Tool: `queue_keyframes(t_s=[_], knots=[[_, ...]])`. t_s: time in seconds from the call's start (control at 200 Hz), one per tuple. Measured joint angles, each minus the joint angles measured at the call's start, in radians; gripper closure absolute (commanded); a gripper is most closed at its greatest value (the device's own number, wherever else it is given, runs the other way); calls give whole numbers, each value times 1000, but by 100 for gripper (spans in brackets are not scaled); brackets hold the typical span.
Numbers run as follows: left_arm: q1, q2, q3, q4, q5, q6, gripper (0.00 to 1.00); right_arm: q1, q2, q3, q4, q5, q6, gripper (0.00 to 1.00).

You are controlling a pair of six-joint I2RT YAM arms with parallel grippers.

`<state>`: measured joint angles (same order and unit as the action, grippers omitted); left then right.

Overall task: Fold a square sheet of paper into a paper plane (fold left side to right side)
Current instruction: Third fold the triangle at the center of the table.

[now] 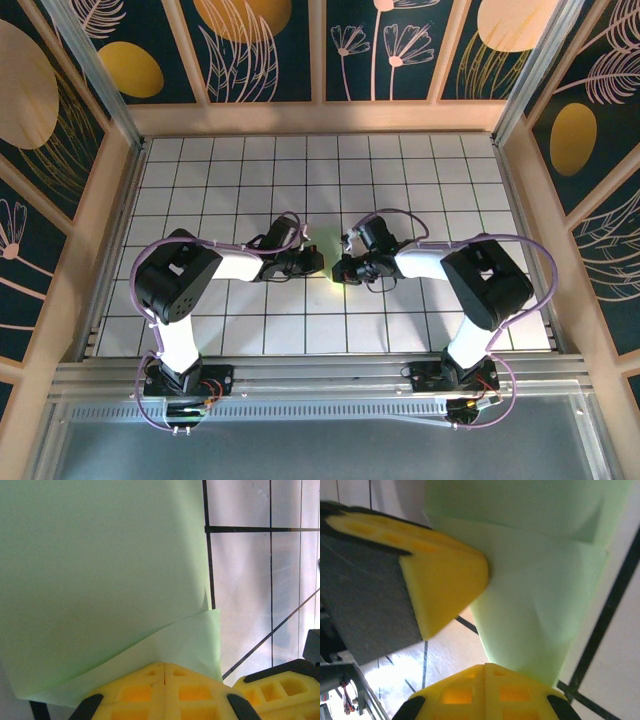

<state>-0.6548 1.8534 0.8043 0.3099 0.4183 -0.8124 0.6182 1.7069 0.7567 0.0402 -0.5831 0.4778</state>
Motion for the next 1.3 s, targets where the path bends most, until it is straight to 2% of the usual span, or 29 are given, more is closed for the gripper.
queue_keyframes(t_s=[0.49, 0.826, 1.301], knots=[[0, 1, 8, -18, -8, -2, 100, 1, 77, 71, 15, 8, -7, 100], [0, 3, 15, -30, -11, -11, 100, 10, 56, 3, 75, 19, -8, 100], [0, 5, 22, -42, -15, -24, 100, 12, -23, -81, 68, 37, -8, 100]])
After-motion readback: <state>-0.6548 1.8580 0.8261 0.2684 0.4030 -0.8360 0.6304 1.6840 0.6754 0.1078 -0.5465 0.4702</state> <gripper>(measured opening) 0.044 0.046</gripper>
